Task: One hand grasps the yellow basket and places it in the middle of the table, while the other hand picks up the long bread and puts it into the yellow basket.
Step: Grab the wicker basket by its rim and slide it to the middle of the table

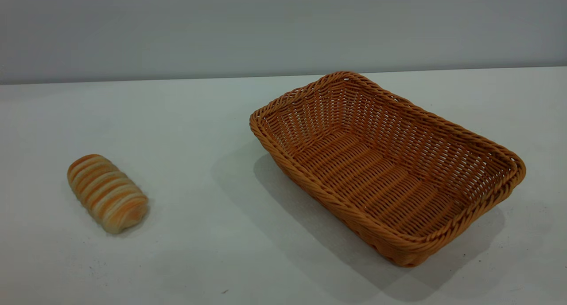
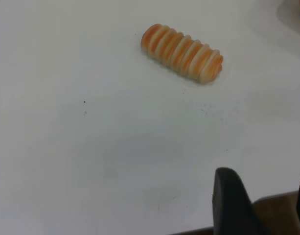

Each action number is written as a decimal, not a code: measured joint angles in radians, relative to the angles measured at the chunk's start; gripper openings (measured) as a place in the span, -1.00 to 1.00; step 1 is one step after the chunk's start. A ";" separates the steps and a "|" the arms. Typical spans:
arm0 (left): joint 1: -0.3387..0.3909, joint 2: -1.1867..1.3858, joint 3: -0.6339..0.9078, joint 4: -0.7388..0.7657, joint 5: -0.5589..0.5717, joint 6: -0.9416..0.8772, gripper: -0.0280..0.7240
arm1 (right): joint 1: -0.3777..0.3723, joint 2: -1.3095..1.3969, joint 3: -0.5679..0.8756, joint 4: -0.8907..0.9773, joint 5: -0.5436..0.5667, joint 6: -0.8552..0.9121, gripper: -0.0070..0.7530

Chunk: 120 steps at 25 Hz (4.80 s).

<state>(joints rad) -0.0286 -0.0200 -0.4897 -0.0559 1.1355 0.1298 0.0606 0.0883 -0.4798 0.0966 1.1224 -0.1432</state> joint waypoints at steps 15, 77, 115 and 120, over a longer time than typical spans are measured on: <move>0.000 0.000 0.000 0.000 0.000 0.000 0.12 | 0.000 0.000 0.000 0.000 0.000 0.000 -0.35; -0.036 0.643 -0.122 -0.270 -0.626 0.270 0.12 | 0.000 0.602 -0.005 0.221 -0.455 0.104 0.27; -0.036 1.849 -0.916 -0.354 -0.772 0.524 0.12 | 0.000 1.780 -0.201 1.054 -0.770 -0.385 0.38; -0.036 1.875 -0.916 -0.365 -0.790 0.534 0.12 | 0.000 1.870 -0.240 1.221 -0.748 -0.535 0.38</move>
<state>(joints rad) -0.0645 1.8550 -1.4053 -0.4213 0.3451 0.6638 0.0606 1.9579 -0.7196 1.3180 0.3745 -0.6787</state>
